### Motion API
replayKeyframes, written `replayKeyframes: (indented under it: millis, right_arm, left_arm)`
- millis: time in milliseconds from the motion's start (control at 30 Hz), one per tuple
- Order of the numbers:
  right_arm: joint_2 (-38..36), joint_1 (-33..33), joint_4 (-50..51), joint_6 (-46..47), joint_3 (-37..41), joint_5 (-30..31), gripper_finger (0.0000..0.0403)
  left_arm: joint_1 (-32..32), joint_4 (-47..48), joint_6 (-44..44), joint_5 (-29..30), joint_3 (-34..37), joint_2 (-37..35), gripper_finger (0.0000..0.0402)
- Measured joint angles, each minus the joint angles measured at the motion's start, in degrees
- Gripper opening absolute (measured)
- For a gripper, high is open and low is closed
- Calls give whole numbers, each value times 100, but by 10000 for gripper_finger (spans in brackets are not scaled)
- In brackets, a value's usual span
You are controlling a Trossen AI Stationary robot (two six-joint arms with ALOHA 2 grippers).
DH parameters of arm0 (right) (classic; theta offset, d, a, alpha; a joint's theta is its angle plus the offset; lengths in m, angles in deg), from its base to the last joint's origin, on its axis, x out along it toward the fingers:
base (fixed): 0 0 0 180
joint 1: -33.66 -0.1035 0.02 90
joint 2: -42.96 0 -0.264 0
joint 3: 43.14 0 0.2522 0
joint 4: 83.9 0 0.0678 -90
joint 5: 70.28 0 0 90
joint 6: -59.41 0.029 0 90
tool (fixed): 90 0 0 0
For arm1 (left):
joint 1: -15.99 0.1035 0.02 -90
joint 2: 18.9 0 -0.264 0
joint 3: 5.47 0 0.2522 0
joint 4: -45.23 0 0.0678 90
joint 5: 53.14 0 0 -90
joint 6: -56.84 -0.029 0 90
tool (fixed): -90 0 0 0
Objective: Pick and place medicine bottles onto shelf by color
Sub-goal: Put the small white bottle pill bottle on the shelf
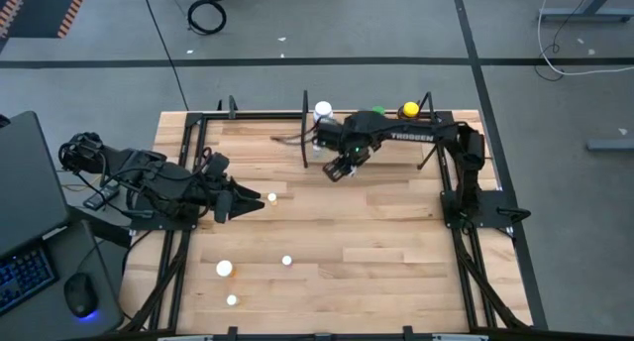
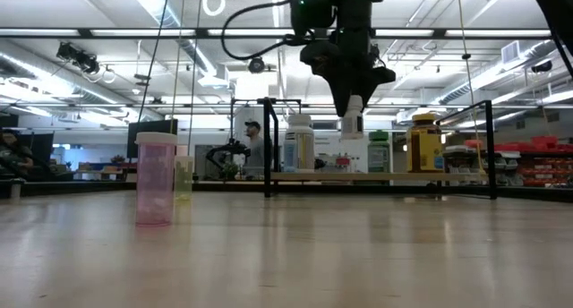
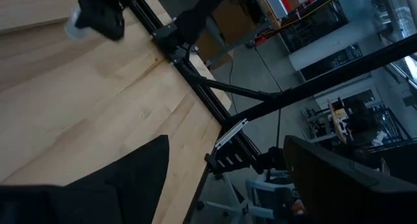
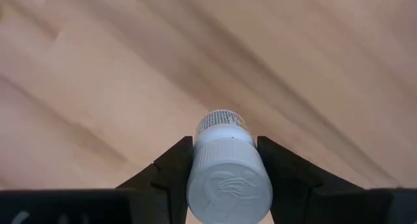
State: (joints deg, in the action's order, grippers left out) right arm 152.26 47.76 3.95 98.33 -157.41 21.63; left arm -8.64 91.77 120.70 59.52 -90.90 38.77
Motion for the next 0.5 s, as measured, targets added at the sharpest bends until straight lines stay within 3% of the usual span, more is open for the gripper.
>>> replayKeyframes:
  millis: [500]
  right_arm:
    - [-70,889,-939,-143,0,36,161]
  left_arm:
    - [7,0,27,25,0,0,306]
